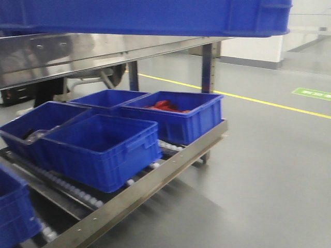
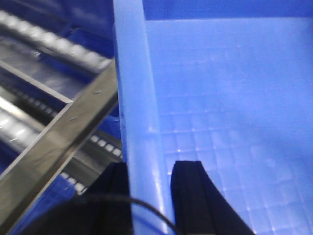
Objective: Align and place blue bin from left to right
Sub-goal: 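Drive toward the other roller rack holding the blue bin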
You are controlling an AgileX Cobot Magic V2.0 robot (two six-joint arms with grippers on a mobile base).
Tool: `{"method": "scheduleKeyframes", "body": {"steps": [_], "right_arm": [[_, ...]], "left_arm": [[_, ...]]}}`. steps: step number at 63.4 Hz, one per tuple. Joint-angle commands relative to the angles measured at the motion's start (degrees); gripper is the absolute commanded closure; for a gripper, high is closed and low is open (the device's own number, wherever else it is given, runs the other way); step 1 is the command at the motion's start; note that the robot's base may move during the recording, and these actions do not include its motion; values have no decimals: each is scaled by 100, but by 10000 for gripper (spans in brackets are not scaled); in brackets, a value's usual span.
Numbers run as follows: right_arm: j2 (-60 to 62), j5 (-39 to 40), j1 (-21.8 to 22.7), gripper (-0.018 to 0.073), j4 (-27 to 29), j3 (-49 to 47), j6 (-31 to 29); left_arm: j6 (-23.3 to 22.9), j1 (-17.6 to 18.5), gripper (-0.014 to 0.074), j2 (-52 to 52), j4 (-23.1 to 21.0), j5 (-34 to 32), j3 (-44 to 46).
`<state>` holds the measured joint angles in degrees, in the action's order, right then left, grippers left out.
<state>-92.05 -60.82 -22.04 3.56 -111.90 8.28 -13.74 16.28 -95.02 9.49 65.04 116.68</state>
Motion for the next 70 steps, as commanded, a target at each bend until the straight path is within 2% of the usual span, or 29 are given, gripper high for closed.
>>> {"method": "scheduleKeyframes", "body": {"steps": [1, 70], "right_arm": [[131, 348, 11, 636, -131, -73, -222], [131, 348, 11, 636, -131, -73, -222]], "left_arm": [[4, 10, 612, 167, 13, -618, 112], [4, 10, 612, 167, 13, -618, 112]]}}
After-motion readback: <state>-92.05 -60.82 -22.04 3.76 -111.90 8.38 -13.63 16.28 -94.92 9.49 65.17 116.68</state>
